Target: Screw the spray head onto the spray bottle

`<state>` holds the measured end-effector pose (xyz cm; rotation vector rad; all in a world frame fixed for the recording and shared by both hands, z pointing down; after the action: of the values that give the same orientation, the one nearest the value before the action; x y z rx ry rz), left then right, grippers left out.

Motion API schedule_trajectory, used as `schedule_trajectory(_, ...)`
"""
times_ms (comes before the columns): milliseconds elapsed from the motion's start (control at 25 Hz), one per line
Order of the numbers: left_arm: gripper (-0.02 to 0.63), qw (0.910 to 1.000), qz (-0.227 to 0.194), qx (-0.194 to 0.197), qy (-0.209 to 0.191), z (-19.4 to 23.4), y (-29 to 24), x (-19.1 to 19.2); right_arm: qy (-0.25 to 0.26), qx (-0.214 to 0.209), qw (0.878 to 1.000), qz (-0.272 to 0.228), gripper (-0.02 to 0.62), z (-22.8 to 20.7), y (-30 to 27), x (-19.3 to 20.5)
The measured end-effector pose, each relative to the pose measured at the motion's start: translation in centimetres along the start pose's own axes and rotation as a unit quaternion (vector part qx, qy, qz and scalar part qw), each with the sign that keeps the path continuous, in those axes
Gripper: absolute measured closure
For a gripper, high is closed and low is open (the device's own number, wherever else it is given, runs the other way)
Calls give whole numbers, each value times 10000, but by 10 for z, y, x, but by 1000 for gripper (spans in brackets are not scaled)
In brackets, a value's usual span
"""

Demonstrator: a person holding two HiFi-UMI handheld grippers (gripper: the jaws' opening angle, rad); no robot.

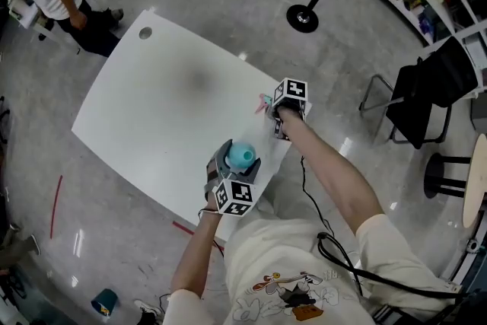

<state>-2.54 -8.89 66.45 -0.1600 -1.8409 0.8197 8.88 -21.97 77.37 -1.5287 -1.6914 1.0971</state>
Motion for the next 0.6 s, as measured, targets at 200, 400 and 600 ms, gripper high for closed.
schedule_trajectory(200, 193, 10000, 25, -2, 20, -1, -1, -4, 710, -115, 9974, -23, 462, 17, 8, 9)
schedule_trajectory(400, 193, 10000, -15, -19, -8, 3, -4, -8, 1568, -514, 9851, -490, 462, 58, 27, 9)
schedule_trajectory(600, 193, 9998, 193, -82, -15, 8, 1, -22, 2589, -1065, 9505, -1349, 462, 122, 86, 3)
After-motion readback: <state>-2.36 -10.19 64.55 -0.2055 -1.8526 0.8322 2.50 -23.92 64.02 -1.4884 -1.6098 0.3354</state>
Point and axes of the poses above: the fingertips, and each gripper's own axes: y backward along the fingers, z to its left, x out of its underside, the point moved 2 cm from there along y, backward along the fingers, and after that the axes turned 11 degrees about -x, right-handed, at the moved point
